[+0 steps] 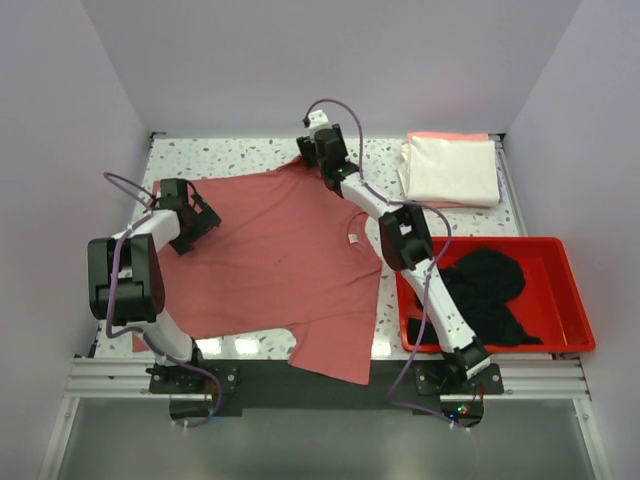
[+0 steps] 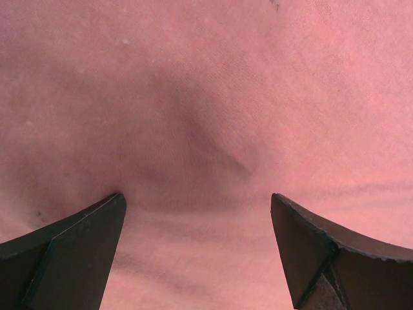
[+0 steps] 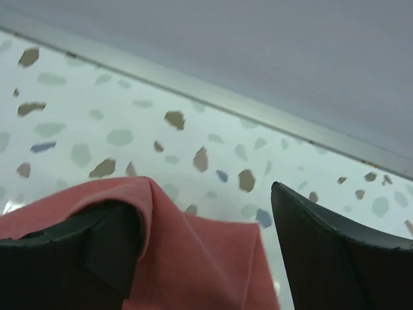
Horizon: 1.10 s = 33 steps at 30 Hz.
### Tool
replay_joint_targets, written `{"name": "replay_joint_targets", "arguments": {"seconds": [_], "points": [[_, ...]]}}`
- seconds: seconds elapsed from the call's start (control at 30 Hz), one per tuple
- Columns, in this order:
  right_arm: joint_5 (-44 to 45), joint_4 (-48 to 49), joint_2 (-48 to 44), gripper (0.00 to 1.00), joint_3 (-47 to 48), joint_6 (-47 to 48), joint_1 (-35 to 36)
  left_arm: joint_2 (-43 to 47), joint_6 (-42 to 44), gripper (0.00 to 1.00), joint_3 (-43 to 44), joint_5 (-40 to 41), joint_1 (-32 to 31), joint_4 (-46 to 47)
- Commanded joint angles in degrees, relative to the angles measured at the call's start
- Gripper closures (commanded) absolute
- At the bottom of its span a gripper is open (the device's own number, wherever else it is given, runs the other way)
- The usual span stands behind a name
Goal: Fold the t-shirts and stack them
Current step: Flatten the tshirt out
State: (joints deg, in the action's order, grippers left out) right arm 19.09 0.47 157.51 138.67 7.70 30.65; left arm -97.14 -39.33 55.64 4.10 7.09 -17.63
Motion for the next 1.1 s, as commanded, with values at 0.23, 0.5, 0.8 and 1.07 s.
{"name": "replay_joint_targets", "arguments": {"seconds": [0.23, 0.5, 0.8, 1.07], "points": [[-2.38, 22.45, 1.74, 0.02, 7.67, 8.19, -6.47, -1.91, 1.45, 0.0, -0.35, 1.35, 0.2, -0.22], [-10.03, 13.8, -8.24, 0.01, -2.6, 7.43, -7.54, -1.91, 1.19, 0.0, -0.18, 1.26, 0.2, 0.05], [-10.57, -6.83, -27.16, 0.01, -19.47, -6.55, -3.68, 0.72, 0.13, 0.0, 3.77, 0.47, 0.11, -1.09], [-8.72, -19.54, -36.39, 0.01, -33.36, -15.07, -0.95, 1.87, -0.22, 0.0, 9.83, 2.84, 0.29, -3.63]]}}
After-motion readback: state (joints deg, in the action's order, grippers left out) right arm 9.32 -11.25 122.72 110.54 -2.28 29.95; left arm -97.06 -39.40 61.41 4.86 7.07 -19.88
